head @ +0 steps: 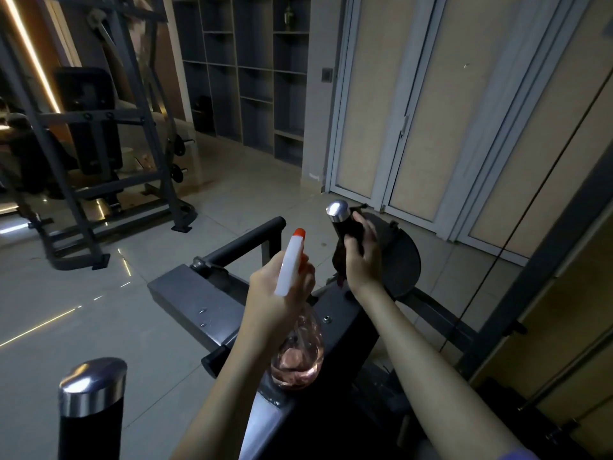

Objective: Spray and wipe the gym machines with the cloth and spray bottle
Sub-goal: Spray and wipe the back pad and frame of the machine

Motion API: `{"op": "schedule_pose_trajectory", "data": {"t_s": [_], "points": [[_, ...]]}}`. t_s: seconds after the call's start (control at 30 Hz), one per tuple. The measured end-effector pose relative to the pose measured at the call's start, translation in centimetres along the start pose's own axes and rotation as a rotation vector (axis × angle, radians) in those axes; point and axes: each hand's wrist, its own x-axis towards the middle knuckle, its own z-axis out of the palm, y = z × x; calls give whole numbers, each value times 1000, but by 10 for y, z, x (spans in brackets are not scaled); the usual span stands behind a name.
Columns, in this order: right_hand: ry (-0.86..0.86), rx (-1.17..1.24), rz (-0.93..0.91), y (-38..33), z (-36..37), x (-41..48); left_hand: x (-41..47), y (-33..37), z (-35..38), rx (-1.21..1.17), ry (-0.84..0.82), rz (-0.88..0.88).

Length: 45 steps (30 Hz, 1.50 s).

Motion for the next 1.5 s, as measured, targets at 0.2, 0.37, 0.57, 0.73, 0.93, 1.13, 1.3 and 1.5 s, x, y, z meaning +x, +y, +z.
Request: {"op": "schedule_pose_trajectory", "data": {"t_s": [0.2, 0.37, 0.57, 0.73, 0.93, 1.13, 1.3, 1.5], "points": [[-33, -259, -132, 40, -11, -3, -1, 0, 6, 12, 14, 41], [-76, -396, -109, 52, -19, -6, -2, -1, 6, -53, 14, 32], [-104, -613, 14, 43, -24, -12, -3, 2, 6, 46, 39, 8], [-34, -606, -33, 40, -39, -29, -3, 2, 7, -29, 39, -5], [32, -780, -866, 14, -32, -14, -2, 2, 6, -8, 16, 35], [-160, -1297, -1346, 15, -31, 23, -1, -3, 2, 13, -40, 52], [-364, -1537, -1398, 18, -22, 27, 1, -6, 0, 28, -30, 78], [-499, -1681, -1308, 39, 0, 15, -2, -5, -1, 3, -23, 18]]}}
